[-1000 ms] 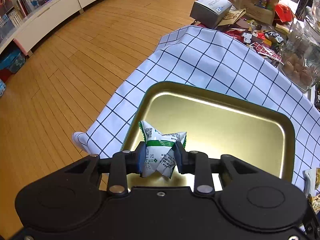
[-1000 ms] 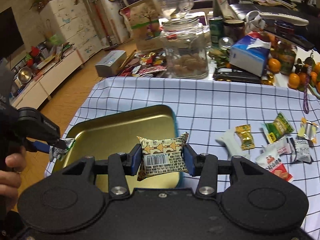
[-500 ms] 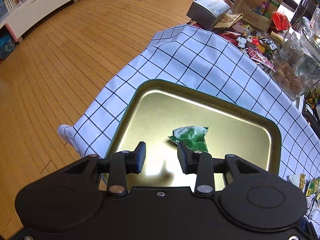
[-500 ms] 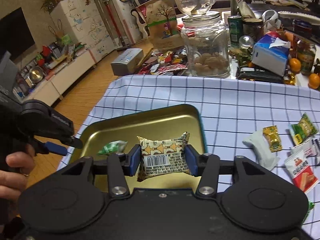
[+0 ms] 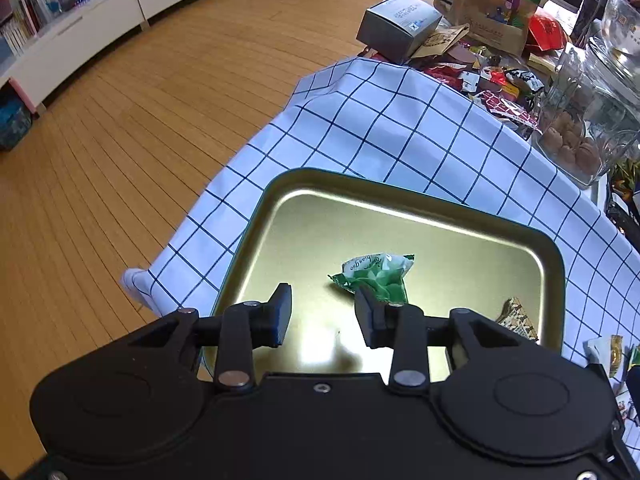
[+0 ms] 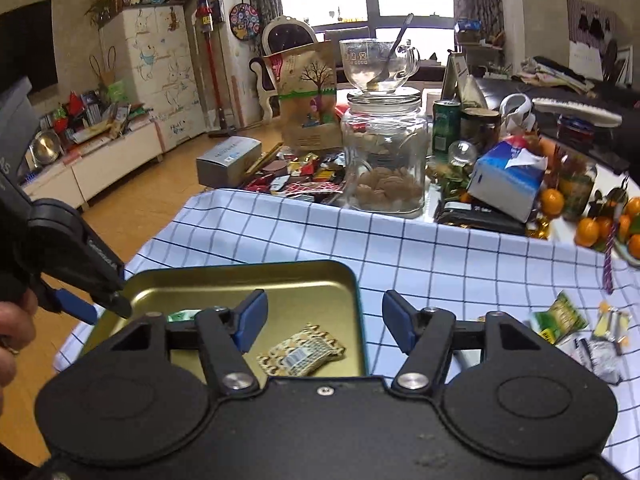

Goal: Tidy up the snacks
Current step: 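Carry both snacks over the gold tray and open both tools to drop them, then move the right tool to the silver-yellow candy and grasp it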

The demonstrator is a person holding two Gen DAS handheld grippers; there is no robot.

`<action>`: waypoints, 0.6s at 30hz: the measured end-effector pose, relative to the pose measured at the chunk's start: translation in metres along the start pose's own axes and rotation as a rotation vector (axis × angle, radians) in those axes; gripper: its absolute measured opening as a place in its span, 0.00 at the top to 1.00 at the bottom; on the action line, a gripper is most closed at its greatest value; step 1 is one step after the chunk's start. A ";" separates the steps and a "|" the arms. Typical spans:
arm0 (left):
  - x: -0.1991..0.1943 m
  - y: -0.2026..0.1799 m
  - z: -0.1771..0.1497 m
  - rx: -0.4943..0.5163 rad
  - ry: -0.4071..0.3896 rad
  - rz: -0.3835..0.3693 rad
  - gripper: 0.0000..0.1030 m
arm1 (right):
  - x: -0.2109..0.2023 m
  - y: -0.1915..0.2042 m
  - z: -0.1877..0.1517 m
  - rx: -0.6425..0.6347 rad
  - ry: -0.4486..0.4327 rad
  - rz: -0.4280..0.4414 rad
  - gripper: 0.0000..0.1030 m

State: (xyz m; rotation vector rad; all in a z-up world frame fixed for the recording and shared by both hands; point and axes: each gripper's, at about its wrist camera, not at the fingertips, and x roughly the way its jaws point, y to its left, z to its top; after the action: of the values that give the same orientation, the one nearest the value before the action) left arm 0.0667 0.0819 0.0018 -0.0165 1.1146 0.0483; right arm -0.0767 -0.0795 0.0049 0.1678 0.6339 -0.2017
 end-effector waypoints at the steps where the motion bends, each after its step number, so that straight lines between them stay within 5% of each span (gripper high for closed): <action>1: 0.000 -0.001 0.000 0.005 -0.003 0.004 0.56 | 0.002 -0.002 0.001 0.007 0.010 -0.001 0.35; 10: -0.002 -0.008 -0.003 0.034 -0.011 0.007 0.56 | 0.022 -0.022 0.001 0.160 0.190 0.048 0.36; 18: -0.006 -0.017 -0.005 0.041 -0.038 0.019 0.56 | 0.026 -0.026 0.000 0.136 0.183 -0.020 0.43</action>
State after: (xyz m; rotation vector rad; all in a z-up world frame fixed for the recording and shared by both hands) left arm 0.0607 0.0642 0.0045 0.0320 1.0775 0.0425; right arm -0.0622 -0.1081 -0.0133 0.3138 0.8046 -0.2505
